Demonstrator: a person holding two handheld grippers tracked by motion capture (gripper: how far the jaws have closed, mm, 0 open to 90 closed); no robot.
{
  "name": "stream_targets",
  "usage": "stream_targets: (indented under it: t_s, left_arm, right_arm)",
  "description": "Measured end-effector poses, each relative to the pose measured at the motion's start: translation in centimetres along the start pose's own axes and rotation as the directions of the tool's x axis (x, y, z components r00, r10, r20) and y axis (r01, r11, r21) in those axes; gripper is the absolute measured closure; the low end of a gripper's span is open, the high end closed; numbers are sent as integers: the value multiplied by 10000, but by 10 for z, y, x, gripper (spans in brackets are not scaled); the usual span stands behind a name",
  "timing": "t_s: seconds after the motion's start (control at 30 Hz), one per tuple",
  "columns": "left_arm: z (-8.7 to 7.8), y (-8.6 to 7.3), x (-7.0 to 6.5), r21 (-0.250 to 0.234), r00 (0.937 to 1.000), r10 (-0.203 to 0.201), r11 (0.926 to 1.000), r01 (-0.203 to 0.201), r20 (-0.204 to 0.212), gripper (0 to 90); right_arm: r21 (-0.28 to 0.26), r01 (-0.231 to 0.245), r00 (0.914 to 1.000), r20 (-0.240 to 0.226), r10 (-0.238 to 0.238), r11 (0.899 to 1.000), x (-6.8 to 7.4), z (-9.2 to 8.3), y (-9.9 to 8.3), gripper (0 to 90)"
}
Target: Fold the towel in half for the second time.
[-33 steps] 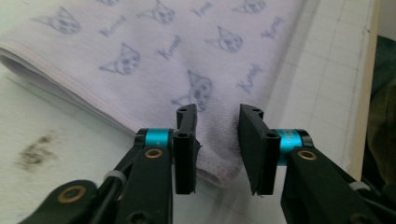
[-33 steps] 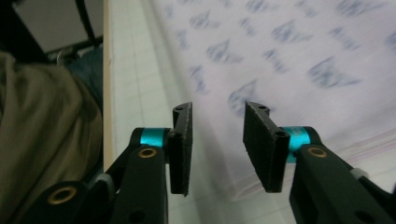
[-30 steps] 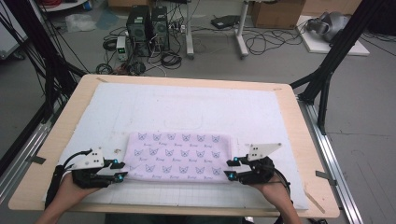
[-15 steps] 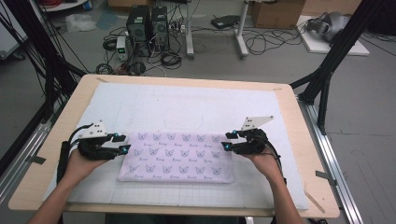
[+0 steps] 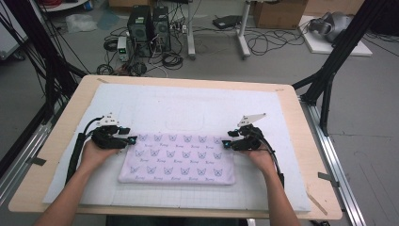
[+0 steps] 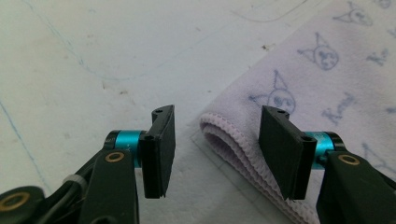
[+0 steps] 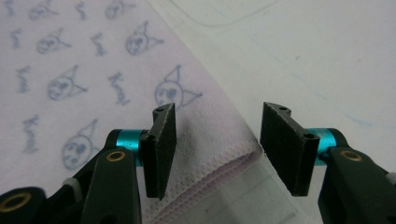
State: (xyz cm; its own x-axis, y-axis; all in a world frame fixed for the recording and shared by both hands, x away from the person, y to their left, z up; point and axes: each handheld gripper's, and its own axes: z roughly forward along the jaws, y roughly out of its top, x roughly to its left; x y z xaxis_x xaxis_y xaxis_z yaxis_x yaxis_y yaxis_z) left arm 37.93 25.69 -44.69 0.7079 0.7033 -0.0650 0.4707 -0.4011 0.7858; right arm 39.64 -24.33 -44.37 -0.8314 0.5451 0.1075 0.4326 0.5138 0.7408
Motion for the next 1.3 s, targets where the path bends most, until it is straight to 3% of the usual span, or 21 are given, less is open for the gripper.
stream_targets:
  t_s: [0.13, 0.23, 0.33, 0.4, 0.5, 0.6, 0.67, 0.8, 0.9, 1.07, 1.13, 1.17, 1.23, 1.3]
  left_arm:
    - [2, -1, 1, -11, 9995, -177, 9998, 178, 261, 485]
    - [2, -1, 0, 9, 9983, -126, 9999, 126, 575, 590]
    - [2, -1, 0, 60, 9970, -348, 9994, 345, 687, 646]
    - [1, -1, -2, 76, 9969, -289, 9996, 284, 737, 699]
    - [-1, 1, -6, -16, 9984, 15, 10000, -14, 568, 808]
    - [-4, 5, -9, -342, 9994, 236, 9992, -228, 234, 825]
    - [-7, 10, -8, -665, 9999, 131, 9977, -125, 84, 826]
    - [-11, 33, -5, -949, 9981, 415, 9944, -457, -458, 828]
    - [-12, 52, 3, -1145, 9979, 226, 9930, -294, -604, 828]
    - [-4, 82, 18, -1043, 9953, 375, 9934, -467, -888, 827]
    - [5, 88, 24, -761, 9915, 436, 9957, -532, -1226, 778]
    - [10, 90, 28, -574, 9872, 260, 9977, -354, -1573, 703]
    - [13, 87, 34, -540, 9883, -163, 9985, 82, -1517, 634]
    - [13, 82, 36, -369, 9919, -197, 9992, 152, -1259, 620]
  right_arm:
    - [-175, -233, 9997, -103, 231, 9996, 0, 3, -5, 486]
    - [-294, -293, 9995, -132, 289, 9991, 1, 2, -7, 538]
    - [-248, -355, 9984, -458, 344, 9991, 1, 1, -7, 662]
    - [-229, -300, 9979, -585, 286, 9993, 3, 1, -7, 724]
    - [-77, -24, 9982, -594, 19, 10000, 6, -1, -4, 777]
    - [-234, 374, 9983, -432, -384, 9990, 10, -7, 0, 794]
    - [-470, 417, 9985, -323, -433, 9980, 9, -15, 5, 796]
    - [-659, 653, 9977, 229, -640, 9957, 3, -26, 22, 796]
    - [-633, 599, 9968, 559, -564, 9962, -7, -31, 36, 796]
    - [-669, 660, 9930, 1025, -589, 9956, -25, -35, 62, 786]
    - [-482, 702, 9885, 1377, -630, 9964, -34, -31, 71, 723]
    - [-431, 563, 9873, 1508, -492, 9975, -38, -28, 72, 656]
    - [-435, 67, 9845, 1755, 10, 9990, -46, -20, 72, 599]
    - [-246, -188, 9875, 1561, 224, 9995, -48, -14, 68, 535]
